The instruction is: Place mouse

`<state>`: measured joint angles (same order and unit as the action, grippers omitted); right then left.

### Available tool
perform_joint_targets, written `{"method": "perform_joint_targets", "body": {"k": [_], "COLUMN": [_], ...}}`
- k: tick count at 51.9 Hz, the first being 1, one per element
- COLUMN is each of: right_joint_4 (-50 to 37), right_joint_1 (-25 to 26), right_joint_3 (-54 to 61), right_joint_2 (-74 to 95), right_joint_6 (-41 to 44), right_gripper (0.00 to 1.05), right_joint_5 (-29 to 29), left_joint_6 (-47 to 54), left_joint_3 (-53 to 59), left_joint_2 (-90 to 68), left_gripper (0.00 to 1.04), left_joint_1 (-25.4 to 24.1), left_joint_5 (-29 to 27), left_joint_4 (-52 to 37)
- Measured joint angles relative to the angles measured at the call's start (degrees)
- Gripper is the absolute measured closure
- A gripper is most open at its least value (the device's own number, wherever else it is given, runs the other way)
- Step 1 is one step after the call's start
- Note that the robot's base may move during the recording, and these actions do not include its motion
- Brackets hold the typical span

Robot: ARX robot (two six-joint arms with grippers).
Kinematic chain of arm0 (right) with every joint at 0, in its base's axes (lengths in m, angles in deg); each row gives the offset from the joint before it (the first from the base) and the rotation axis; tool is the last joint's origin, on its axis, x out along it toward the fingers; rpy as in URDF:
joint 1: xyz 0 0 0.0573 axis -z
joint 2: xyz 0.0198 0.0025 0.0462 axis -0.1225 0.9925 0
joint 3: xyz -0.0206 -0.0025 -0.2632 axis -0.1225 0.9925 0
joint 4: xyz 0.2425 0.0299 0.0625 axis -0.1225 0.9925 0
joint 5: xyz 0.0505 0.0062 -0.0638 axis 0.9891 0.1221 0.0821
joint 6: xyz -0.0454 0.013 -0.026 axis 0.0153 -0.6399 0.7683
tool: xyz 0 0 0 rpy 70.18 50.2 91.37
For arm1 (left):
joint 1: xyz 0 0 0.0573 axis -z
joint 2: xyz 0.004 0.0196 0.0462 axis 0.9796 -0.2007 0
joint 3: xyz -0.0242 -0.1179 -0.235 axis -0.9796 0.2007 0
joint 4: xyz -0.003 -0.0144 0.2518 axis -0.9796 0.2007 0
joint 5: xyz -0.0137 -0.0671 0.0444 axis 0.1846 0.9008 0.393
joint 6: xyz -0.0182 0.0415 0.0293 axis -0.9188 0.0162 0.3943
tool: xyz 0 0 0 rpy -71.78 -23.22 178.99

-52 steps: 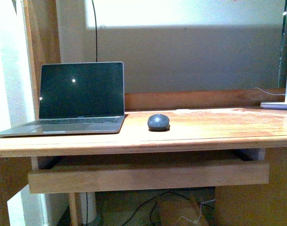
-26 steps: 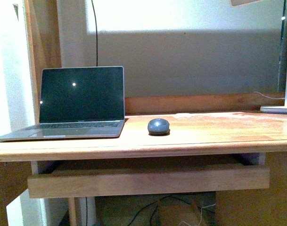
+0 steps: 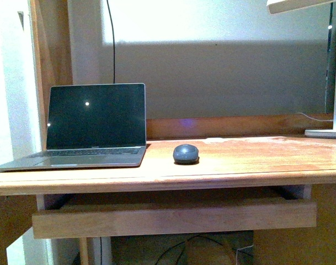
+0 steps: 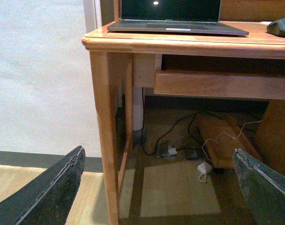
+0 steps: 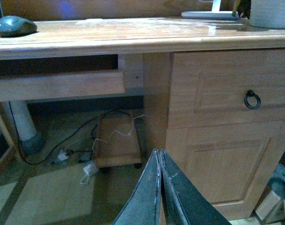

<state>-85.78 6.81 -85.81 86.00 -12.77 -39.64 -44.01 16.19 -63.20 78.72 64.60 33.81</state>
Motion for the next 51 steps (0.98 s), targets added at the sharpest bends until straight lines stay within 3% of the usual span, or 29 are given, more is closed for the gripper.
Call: {"method": "perform_joint_targets", "body": {"k": [9, 30, 38, 51], "right_joint_4": [0.0, 0.0, 0.0, 0.0], "right_joint_1": [0.0, 0.0, 0.0, 0.0], "right_joint_3": [0.0, 0.0, 0.0, 0.0], "right_joint_2": [-0.13, -0.13, -0.13, -0.13], "right_joint_6": [0.02, 0.13, 0.13, 0.13], "right_gripper": [1.02, 0.4, 0.07, 0.07], "right_joint_5": [0.09, 0.09, 0.09, 0.09], "left_joint_6": [-0.02, 0.0, 0.0, 0.0], "left_joint_3": [0.0, 0.0, 0.0, 0.0], "left_joint_2": [0.0, 0.0, 0.0, 0.0], "left_gripper": [0.08, 0.08, 0.08, 0.08], "left_joint_1": [0.0, 0.0, 0.0, 0.0], "left_joint_5": [0.0, 0.0, 0.0, 0.0], "left_joint_4": [0.0, 0.0, 0.0, 0.0]}}
